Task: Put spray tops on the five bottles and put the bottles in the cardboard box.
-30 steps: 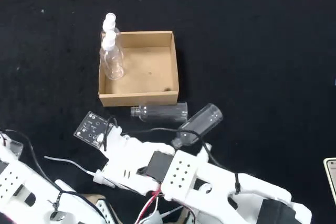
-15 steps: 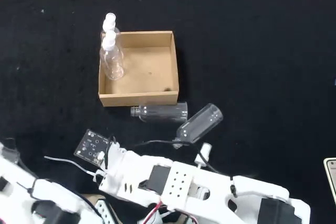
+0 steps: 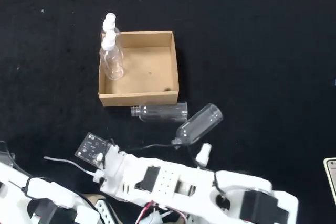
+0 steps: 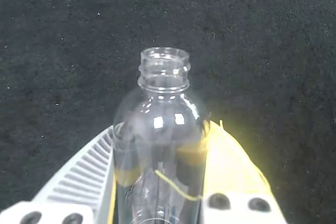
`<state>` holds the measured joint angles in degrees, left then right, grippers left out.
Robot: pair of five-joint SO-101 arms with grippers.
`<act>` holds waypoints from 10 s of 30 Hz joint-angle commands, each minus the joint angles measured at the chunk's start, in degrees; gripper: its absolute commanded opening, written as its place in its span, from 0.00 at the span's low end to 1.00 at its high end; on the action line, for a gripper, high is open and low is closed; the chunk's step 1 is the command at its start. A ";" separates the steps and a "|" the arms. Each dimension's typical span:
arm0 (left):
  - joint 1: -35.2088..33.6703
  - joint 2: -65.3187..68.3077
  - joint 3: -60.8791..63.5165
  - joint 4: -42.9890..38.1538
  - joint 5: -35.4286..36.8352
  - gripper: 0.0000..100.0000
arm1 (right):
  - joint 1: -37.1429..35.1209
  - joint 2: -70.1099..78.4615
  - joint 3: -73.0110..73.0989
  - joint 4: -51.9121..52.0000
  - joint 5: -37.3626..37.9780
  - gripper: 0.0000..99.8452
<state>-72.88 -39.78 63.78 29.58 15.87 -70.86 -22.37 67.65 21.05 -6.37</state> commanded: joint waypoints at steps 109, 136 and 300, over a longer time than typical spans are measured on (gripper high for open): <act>9.10 -31.65 14.11 3.78 -3.25 0.03 | 25.85 -6.11 -38.73 60.75 15.91 0.06; 23.87 -31.65 15.60 4.04 -3.78 0.03 | 109.89 22.46 -40.40 46.95 3.34 0.07; 23.60 -31.65 15.78 4.04 -7.82 0.03 | 105.67 27.12 -39.69 34.20 59.96 0.27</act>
<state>-49.76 -70.46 80.48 33.54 8.75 36.48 8.84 27.74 56.57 55.69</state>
